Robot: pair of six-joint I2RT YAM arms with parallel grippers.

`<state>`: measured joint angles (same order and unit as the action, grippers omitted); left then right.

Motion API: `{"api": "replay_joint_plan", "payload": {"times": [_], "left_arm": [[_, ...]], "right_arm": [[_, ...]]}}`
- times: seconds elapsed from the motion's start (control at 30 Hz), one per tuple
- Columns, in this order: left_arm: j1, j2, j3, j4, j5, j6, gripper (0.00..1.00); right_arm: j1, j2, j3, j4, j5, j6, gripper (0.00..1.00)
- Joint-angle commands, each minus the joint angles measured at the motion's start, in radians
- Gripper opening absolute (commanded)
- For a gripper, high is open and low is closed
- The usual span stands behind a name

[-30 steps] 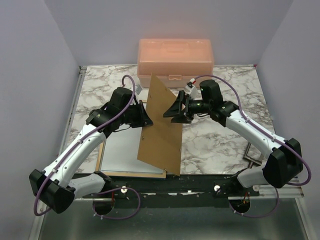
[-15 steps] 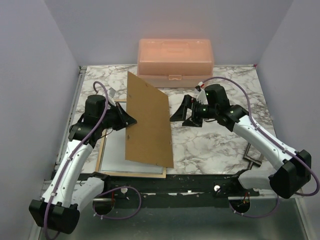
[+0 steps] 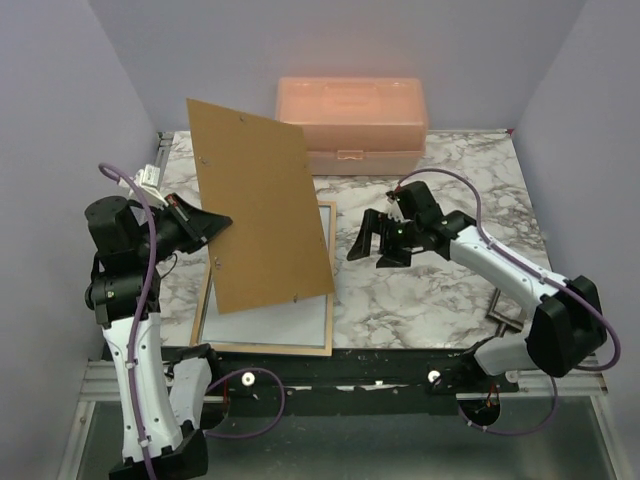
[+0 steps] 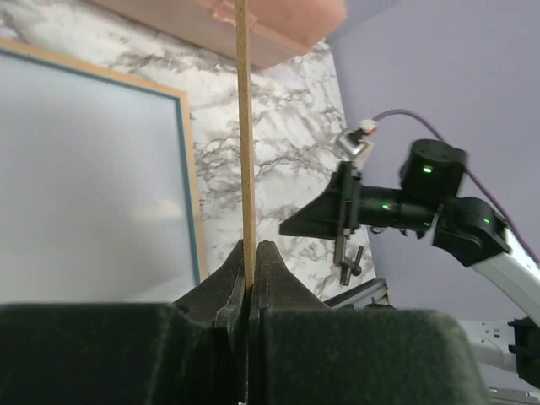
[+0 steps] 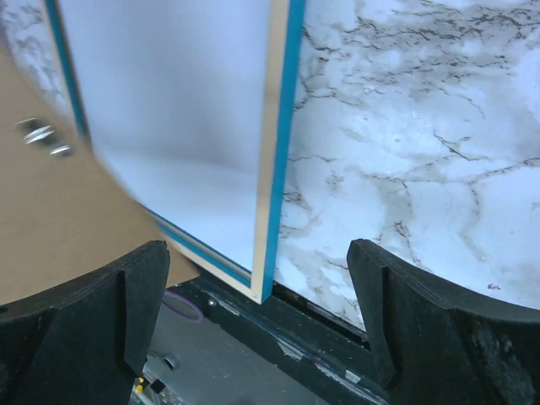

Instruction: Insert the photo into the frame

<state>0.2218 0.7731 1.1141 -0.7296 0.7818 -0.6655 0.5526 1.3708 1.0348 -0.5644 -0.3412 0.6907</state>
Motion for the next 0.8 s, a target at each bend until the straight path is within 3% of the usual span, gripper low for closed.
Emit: {"api": "replay_joint_plan", "payload": {"times": [0.0,0.2,0.43,0.7,0.77], "left_arm": [[0.058,-0.037,0.095,0.055,0.218,-0.017,0.0],[0.076,-0.052,0.116,0.156,0.31,-0.092,0.0],[0.078,-0.102,-0.007,0.479,0.418,-0.306,0.0],[0.078,-0.121,-0.05,0.527,0.436,-0.323,0.0],[0.077,-0.123,-0.059,0.533,0.438,-0.325,0.0]], "right_arm": [[-0.001,0.094,-0.009,0.016,0.009,-0.032,0.94],[0.016,0.248,0.01,0.098,-0.04,-0.015,0.79],[0.084,0.415,0.106,0.108,0.008,-0.001,0.66],[0.184,0.561,0.196,0.093,0.085,0.018,0.52],[0.204,0.591,0.218,0.069,0.133,0.022,0.45]]}}
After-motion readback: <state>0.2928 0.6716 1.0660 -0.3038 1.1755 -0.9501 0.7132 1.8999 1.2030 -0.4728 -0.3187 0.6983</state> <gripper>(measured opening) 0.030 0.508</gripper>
